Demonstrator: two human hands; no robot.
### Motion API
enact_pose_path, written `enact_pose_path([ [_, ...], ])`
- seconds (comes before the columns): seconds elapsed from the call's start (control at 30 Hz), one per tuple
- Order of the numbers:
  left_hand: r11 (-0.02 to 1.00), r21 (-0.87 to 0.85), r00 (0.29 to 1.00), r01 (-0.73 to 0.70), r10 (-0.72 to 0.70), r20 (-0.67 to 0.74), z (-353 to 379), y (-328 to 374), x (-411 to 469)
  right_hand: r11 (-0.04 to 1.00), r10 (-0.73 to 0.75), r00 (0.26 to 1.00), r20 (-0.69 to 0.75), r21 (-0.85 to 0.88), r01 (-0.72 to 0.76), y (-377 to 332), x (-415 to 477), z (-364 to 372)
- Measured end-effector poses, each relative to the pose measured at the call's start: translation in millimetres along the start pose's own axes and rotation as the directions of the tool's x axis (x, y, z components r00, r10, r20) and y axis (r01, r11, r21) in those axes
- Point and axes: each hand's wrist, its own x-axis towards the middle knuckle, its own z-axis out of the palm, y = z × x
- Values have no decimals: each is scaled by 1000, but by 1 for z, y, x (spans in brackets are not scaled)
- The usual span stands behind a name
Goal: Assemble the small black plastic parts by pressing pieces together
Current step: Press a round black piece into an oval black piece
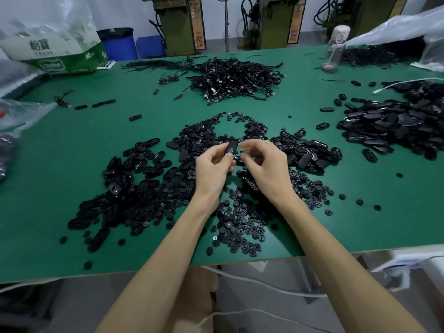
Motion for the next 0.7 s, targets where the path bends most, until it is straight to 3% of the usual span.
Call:
enact_pose_path([
  [0.7,1000,-9,999,-16,17,31,-2,0,0,978,109,994,8,178,-109,-1,0,-5],
])
